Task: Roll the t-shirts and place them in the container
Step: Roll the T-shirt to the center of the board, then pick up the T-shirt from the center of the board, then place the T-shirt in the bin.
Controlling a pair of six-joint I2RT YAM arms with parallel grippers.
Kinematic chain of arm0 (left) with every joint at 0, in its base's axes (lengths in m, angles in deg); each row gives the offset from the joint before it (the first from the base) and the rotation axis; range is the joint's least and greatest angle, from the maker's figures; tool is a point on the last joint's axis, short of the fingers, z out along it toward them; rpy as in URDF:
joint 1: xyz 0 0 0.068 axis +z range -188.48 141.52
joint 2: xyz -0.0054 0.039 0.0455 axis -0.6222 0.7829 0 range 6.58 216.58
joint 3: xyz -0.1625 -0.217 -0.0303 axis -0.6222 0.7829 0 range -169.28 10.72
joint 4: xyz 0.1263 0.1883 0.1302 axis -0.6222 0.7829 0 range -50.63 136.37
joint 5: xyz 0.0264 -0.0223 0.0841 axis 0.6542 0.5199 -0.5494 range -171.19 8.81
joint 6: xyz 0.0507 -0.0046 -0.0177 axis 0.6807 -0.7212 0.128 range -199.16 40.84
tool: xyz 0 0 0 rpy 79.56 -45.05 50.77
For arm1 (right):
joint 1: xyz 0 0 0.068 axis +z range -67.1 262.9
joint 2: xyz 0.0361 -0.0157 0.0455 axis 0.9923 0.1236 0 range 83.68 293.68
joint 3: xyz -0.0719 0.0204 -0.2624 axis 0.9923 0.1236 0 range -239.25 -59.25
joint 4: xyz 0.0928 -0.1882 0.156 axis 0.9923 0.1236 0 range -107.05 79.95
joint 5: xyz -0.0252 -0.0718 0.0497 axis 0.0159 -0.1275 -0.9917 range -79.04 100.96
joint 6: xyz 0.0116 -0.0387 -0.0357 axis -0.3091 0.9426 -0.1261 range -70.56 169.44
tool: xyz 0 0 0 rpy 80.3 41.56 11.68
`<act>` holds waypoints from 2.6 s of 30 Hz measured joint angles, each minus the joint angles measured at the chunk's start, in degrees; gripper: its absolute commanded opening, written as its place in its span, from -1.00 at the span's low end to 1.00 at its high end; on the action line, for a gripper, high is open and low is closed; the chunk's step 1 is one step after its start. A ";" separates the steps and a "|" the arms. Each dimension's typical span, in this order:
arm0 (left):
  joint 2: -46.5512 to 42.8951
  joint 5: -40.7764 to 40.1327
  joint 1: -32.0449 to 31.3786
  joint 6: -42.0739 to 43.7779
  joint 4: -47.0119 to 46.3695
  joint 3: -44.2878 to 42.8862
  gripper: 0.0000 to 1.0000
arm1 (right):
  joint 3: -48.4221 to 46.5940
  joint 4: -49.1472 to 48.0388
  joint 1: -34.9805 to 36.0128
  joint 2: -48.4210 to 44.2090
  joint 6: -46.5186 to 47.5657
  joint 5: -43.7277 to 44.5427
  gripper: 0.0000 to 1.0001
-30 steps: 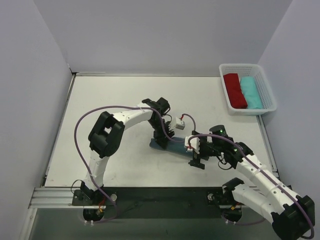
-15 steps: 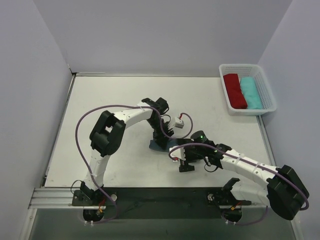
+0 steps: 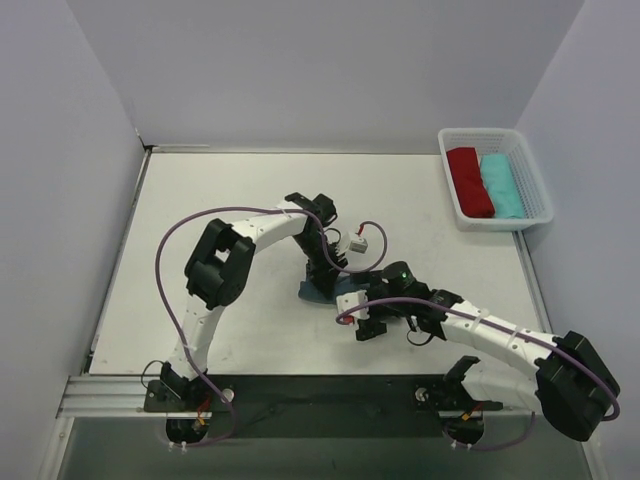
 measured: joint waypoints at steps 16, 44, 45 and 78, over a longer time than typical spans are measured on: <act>1.40 2.51 -0.02 0.13 2.95 -0.74 -0.07 | 1.70 -14.75 0.63 11.89 5.42 4.66 0.24; -14.88 2.23 35.39 -16.39 -3.56 -12.39 0.18 | -35.67 28.24 -23.15 17.33 -11.47 -1.92 -1.00; -15.26 2.40 35.52 -16.31 -3.67 -11.26 0.18 | -36.92 28.79 -25.14 17.33 -11.30 -1.73 -1.00; -20.31 5.55 34.05 -16.41 -7.78 14.99 0.16 | -59.54 -18.14 -55.45 50.49 -9.51 37.73 -1.00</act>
